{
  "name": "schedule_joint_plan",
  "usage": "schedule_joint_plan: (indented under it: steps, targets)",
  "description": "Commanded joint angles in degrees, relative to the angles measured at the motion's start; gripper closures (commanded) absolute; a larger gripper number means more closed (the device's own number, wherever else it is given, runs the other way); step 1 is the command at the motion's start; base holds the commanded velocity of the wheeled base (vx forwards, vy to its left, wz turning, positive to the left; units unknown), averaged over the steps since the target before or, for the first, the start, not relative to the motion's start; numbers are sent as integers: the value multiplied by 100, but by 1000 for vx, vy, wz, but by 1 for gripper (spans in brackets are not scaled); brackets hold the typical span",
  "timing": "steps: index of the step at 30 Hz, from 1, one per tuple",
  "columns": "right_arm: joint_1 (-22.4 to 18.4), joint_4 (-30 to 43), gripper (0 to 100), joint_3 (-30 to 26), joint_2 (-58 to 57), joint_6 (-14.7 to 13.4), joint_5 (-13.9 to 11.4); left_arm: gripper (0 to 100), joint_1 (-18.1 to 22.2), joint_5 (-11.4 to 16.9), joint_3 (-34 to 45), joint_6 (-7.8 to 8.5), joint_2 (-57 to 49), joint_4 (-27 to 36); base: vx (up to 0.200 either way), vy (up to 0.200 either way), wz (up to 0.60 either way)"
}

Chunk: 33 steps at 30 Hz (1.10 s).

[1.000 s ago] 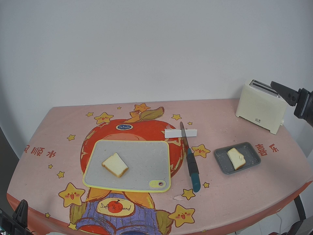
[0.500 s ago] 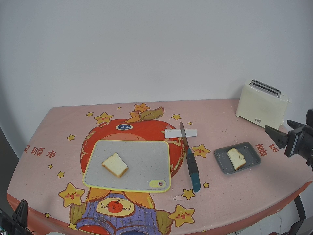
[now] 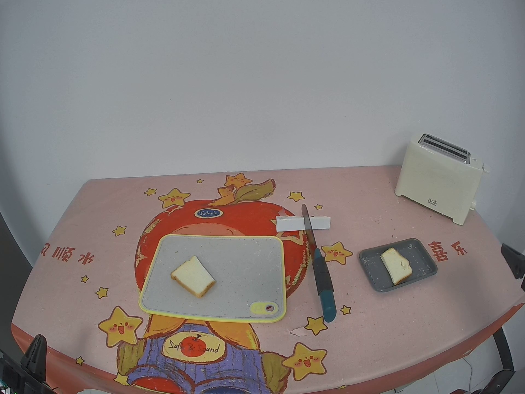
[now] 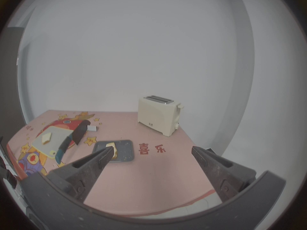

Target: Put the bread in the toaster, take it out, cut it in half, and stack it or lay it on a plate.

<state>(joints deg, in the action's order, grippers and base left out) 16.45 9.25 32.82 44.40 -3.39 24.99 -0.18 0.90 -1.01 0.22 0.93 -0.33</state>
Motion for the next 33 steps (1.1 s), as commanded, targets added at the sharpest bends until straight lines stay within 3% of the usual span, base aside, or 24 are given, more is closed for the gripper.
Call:
schedule_joint_plan:
  steps: [1, 5, 11, 15, 18, 21, 33]
  targets:
    - [25, -2, 0, 208, 104, -13, -355, 100, 1, 6, 101, 31, -93, 24, 0, 0, 0]
    - [34, -11, 0, 568, 579, 5, -847, 100, 1, 6, 101, 13, -93, 15, 0, 0, 0]
    - [509, 85, 0, 1350, 1308, -21, -926, 100, 9, -2, 101, -4, -93, 24, 0, 33, 0]
    - [799, 68, 0, 1262, 1493, -74, -987, 100, 1, -11, 101, -22, -93, 24, 0, 200, 0]
    - [1168, -46, 0, 1043, 1589, -162, -1269, 100, 1, -2, 101, -22, -93, 24, 0, 133, 0]
    - [1432, -64, 0, 999, 1660, -188, -1269, 100, 1, -2, 101, -22, -93, 24, 0, 0, 0]
    - [1572, -73, 0, 1007, 1642, -224, -1277, 100, 1, -2, 101, -13, -93, 24, 0, 183, 0]
